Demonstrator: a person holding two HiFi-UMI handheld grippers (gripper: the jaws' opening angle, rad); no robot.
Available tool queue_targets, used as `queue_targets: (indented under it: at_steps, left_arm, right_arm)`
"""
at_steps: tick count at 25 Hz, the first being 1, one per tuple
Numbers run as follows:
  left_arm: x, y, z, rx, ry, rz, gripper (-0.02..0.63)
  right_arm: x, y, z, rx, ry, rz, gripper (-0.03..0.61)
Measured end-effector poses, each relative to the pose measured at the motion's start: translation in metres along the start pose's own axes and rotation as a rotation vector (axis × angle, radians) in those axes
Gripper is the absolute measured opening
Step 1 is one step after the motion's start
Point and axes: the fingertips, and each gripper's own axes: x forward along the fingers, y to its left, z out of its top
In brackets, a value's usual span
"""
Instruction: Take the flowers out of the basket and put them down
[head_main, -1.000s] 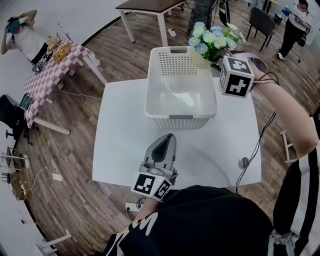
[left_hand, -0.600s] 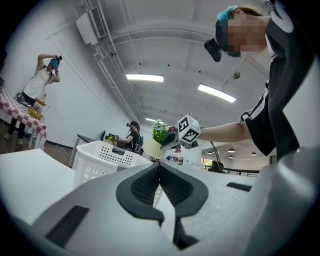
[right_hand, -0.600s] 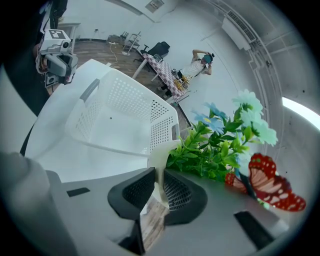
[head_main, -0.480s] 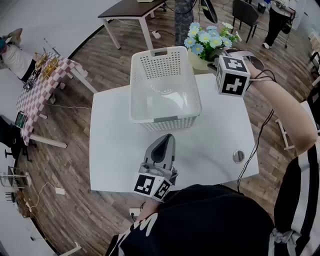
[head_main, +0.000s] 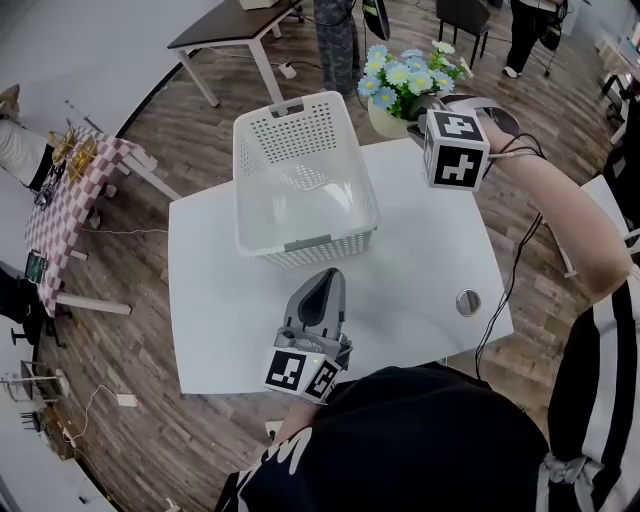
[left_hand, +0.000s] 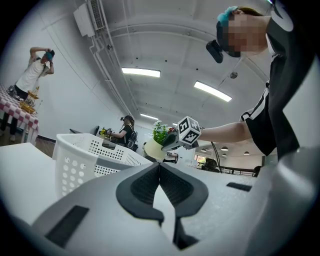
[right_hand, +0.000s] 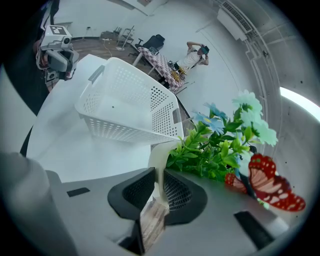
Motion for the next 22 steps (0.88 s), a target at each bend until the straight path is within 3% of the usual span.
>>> queue_targets:
  at_steps: [22]
  left_arm:
    - [0.007,-0.003,-0.015,-0.016,0.059,-0.030,0.005]
  right_arm:
    - [0.028,0.050,-0.018,0.032,0.022,0.071,0.064]
